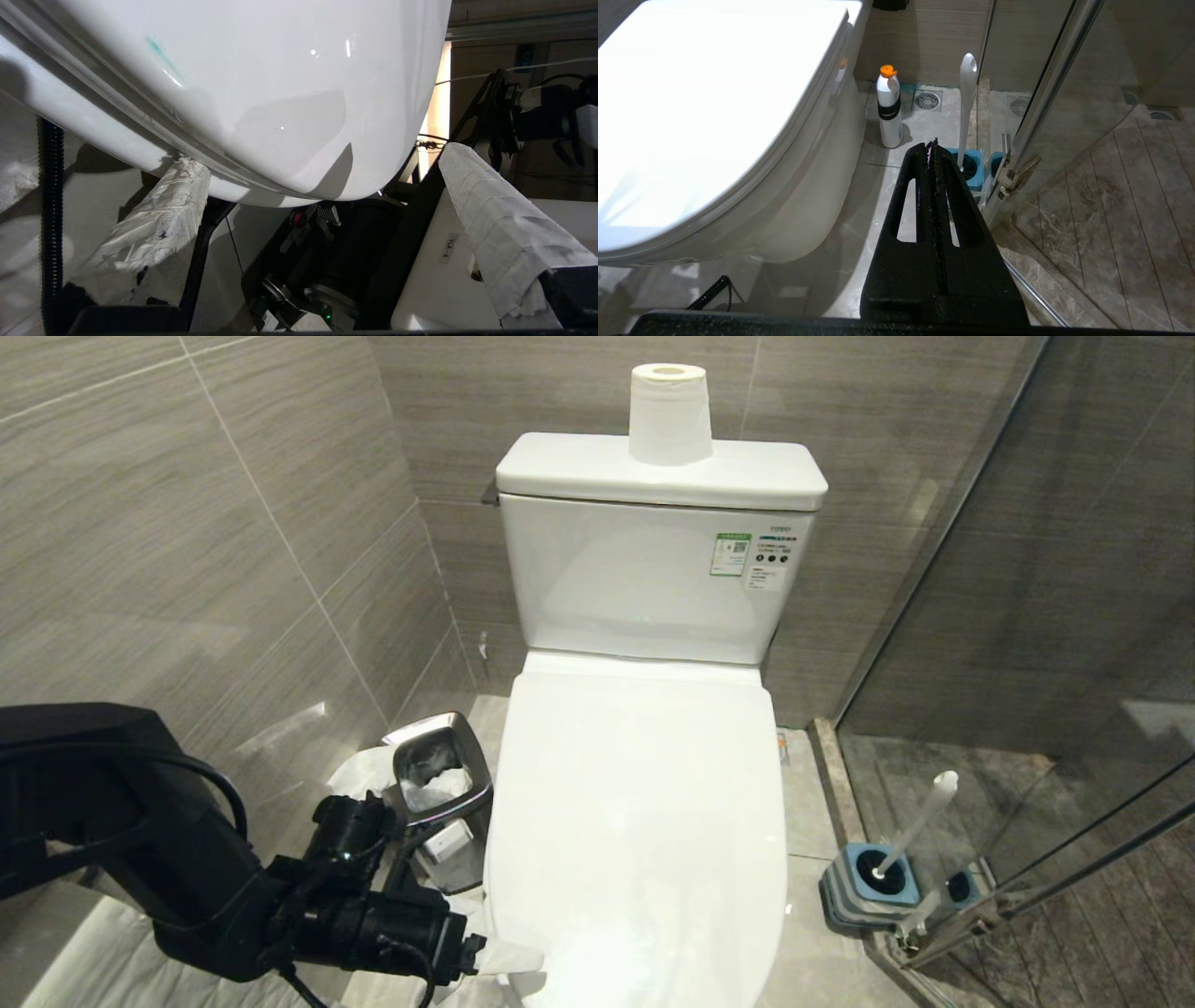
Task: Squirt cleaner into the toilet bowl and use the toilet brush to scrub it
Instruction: Use the left hand to lift the toilet lid slightly
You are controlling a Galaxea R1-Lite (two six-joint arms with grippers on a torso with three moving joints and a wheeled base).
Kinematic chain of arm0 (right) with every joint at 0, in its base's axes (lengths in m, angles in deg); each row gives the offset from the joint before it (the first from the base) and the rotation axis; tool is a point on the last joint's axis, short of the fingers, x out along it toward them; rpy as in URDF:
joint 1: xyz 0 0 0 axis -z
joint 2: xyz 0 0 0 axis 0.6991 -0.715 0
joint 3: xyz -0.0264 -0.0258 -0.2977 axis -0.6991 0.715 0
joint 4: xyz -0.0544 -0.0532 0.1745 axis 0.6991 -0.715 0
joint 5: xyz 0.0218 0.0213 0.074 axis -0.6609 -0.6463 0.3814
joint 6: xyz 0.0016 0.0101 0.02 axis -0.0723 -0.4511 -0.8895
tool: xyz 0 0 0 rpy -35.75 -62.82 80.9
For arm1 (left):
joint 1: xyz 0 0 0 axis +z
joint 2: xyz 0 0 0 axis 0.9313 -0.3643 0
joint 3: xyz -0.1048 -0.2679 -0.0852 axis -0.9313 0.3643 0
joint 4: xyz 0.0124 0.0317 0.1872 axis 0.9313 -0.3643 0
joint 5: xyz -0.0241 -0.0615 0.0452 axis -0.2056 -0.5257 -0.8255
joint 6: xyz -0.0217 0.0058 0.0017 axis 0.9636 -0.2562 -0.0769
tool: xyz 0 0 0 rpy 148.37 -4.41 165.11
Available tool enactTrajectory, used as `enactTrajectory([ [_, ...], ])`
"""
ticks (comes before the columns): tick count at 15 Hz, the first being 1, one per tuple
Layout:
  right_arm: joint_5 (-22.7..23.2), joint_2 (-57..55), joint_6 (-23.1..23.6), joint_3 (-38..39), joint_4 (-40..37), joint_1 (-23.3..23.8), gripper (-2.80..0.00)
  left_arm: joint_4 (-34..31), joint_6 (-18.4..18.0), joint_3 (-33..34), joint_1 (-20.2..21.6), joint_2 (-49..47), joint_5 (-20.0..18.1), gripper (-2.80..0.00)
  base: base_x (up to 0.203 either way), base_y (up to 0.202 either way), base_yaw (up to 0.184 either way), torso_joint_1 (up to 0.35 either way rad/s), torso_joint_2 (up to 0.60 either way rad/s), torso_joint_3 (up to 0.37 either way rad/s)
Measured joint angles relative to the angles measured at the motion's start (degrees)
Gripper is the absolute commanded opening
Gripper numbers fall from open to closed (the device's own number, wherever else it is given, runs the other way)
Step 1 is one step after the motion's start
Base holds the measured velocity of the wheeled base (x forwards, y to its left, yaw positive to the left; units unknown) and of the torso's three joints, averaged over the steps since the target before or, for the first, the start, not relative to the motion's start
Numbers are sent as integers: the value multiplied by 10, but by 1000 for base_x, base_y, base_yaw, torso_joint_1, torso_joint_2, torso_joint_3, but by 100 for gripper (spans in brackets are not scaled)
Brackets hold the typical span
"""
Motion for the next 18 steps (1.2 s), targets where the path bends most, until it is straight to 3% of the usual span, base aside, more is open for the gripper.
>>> enactTrajectory([
  [2,0,0,0,0,0,0,-280,-1,6,0,1,6,-21,0,0,0,0,0,0,0],
  [6,0,0,0,0,0,0,-280,1,32,3,6,18,-100,0,0,0,0,0,0,0],
  [15,0,0,0,0,0,0,-280,9,34,-2,34,33,-133,0,0,0,0,0,0,0],
  [18,0,0,0,0,0,0,-280,9,67,-3,49,55,-166,0,0,0,0,0,0,0],
])
